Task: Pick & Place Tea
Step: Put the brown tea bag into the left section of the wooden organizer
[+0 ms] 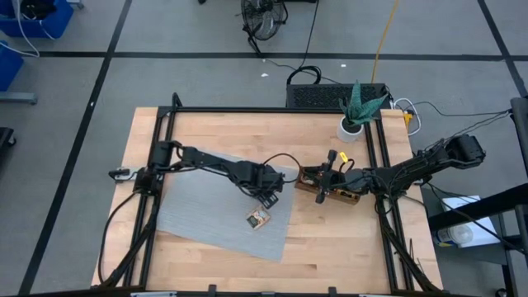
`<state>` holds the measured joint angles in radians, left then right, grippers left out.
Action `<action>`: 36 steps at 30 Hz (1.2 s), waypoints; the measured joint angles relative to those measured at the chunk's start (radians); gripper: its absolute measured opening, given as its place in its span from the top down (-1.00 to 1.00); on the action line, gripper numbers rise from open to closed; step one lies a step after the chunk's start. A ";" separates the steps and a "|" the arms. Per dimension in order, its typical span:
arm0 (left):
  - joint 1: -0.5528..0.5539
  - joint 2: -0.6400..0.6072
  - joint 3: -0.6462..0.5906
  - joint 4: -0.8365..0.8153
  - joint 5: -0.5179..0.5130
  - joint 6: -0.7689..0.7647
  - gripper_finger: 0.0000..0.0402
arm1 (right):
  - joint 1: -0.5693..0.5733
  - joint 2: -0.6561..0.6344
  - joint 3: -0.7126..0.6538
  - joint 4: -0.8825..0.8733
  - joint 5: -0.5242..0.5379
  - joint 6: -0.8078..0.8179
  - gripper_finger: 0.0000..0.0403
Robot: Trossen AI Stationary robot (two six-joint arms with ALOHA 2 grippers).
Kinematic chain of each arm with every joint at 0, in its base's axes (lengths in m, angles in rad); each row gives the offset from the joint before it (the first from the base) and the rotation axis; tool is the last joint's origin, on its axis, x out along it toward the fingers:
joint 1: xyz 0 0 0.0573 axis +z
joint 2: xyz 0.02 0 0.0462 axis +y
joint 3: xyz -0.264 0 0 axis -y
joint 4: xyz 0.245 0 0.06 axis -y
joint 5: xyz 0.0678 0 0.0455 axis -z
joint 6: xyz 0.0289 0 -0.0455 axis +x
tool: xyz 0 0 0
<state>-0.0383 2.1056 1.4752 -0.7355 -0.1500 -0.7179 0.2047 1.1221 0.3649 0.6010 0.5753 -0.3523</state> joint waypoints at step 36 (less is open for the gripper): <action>-0.130 -0.153 -0.034 0.042 -0.466 0.845 0.93 | 0.000 0.000 0.000 -0.007 0.000 0.029 0.68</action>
<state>-0.1680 1.9524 1.4414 -0.6936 -0.6162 0.1275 0.2047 1.1221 0.3649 0.5945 0.5751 -0.3232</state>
